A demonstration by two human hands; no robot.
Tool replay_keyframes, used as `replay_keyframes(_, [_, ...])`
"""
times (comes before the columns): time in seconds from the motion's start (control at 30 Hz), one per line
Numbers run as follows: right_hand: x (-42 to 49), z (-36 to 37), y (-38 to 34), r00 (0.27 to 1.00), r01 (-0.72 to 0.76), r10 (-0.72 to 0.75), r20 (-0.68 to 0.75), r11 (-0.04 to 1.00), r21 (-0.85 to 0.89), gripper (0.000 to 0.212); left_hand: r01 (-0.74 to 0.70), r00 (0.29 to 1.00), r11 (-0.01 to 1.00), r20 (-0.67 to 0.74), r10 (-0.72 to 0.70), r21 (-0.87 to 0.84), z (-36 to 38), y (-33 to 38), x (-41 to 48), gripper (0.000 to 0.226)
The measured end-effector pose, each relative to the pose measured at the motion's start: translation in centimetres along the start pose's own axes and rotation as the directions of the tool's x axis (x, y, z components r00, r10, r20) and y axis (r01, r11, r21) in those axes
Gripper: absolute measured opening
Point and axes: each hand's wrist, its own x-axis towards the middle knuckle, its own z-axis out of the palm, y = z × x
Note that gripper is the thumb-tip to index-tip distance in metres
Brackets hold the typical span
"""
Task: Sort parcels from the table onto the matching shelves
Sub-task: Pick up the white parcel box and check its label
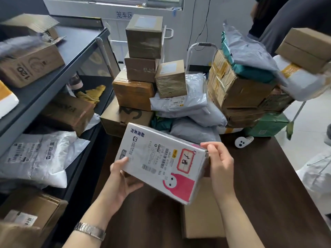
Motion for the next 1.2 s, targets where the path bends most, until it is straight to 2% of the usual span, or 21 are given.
replay_keyframes(0.1, [-0.1,0.6,0.3,0.975,-0.21,0.202,-0.094,0.974,-0.085,0.055,-0.025,0.998,1.0,-0.055,0.026,0.014,0.7,-1.0,0.1,0.075])
replay_keyframes(0.13, [-0.2,0.5,0.5,0.957,-0.283,0.274,-0.093,0.954,-0.098,0.066,-0.052,0.996,0.999,-0.07,0.051,0.001,0.9,-1.3,0.1,0.067])
replay_keyframes(0.2, [0.0,0.7,0.6,0.935,-0.351,0.355,0.014,0.93,-0.112,0.083,-0.096,0.99,0.993,-0.106,0.089,-0.065,1.1,-1.7,0.1,0.044])
replay_keyframes(0.23, [0.1,0.9,0.8,0.93,-0.34,0.351,0.112,0.935,-0.102,0.08,-0.109,0.988,0.99,-0.12,0.098,-0.093,1.0,-1.8,0.1,0.033])
replay_keyframes(0.27, [-0.4,0.0,1.2,0.932,-0.243,0.255,0.259,0.967,-0.08,0.068,-0.12,0.985,0.987,-0.134,0.105,-0.109,1.0,-1.8,0.0,0.026])
replay_keyframes(0.3, [-0.8,-0.7,1.7,0.925,-0.151,0.156,0.346,0.988,-0.041,0.057,-0.127,0.983,0.985,-0.144,0.11,-0.113,0.9,-1.8,-0.1,0.021])
replay_keyframes(0.33, [-0.6,-0.8,1.9,0.909,-0.126,0.128,0.396,0.992,-0.032,0.059,-0.127,0.983,0.986,-0.143,0.112,-0.105,0.8,-1.7,-0.2,0.02])
replay_keyframes(0.4, [0.4,0.1,2.0,0.851,-0.157,0.204,0.484,0.978,-0.135,0.098,-0.105,0.987,0.994,-0.123,0.099,-0.043,0.4,-1.4,-0.3,0.033])
replay_keyframes(0.43, [0.7,0.6,2.0,0.846,-0.185,0.25,0.471,0.966,-0.18,0.113,-0.078,0.99,0.997,-0.116,0.078,0.009,0.0,-1.1,-0.4,0.046])
replay_keyframes(0.47, [0.6,0.1,1.9,0.847,-0.202,0.249,0.47,0.968,-0.15,0.118,-0.043,0.992,0.996,-0.116,0.051,0.076,-0.3,-0.7,-0.5,0.057])
replay_keyframes(0.53, [1.4,-0.6,2.1,0.873,-0.198,0.204,0.442,0.978,-0.061,0.107,0.002,0.992,0.968,-0.125,0.03,0.249,-1.2,0.1,-0.6,0.065])
replay_keyframes(0.6, [3.0,-0.6,1.7,0.848,-0.207,0.21,0.487,0.976,-0.061,0.096,-0.026,0.992,0.942,-0.11,0.067,0.335,-2.0,1.1,-0.6,0.066])
replay_keyframes(0.67, [4.3,-0.4,1.1,0.767,-0.2,0.235,0.597,0.972,-0.125,0.083,-0.052,0.998,0.966,-0.027,0.061,0.253,-2.9,2.1,-0.4,0.073])
replay_keyframes(0.73, [5.2,-0.4,0.6,0.69,-0.163,0.245,0.681,0.969,-0.183,0.066,0.003,0.998,0.988,0.058,-0.013,0.157,-3.5,3.0,-0.2,0.084])
replay_keyframes(0.83, [6.0,-0.4,0.0,0.65,-0.136,0.264,0.713,0.963,-0.233,0.055,0.106,0.976,0.987,0.176,-0.126,0.122,-4.1,3.4,-0.9,0.086])
replay_keyframes(0.9, [6.0,-0.1,0.0,0.673,-0.135,0.261,0.693,0.963,-0.231,0.059,0.141,0.937,0.967,0.286,-0.2,0.213,-4.2,3.2,-1.7,0.083])
replay_keyframes(0.97, [5.4,0.9,-0.2,0.771,-0.126,0.208,0.602,0.976,-0.176,0.063,0.19,0.897,0.94,0.338,-0.284,0.283,-4.3,2.3,-2.4,0.086])
replay_keyframes(1.03, [3.9,2.4,-0.5,0.88,-0.084,0.131,0.457,0.989,-0.122,0.086,0.229,0.885,0.928,0.334,-0.324,0.293,-4.0,1.4,-2.8,0.095])
replay_keyframes(1.1, [2.0,4.1,-0.2,0.951,-0.042,0.083,0.299,0.989,-0.143,0.117,0.206,0.9,0.935,0.32,-0.296,0.288,-3.1,0.5,-2.6,0.099])
replay_keyframes(1.13, [1.0,4.9,0.2,0.969,-0.055,0.085,0.231,0.99,-0.133,0.123,0.173,0.918,0.943,0.301,-0.259,0.284,-2.5,0.2,-2.4,0.099])
replay_keyframes(1.2, [-1.2,6.6,1.0,0.976,-0.166,0.163,0.141,0.986,0.011,0.109,0.091,0.952,0.965,0.263,-0.156,0.244,-1.4,-0.4,-1.8,0.096])
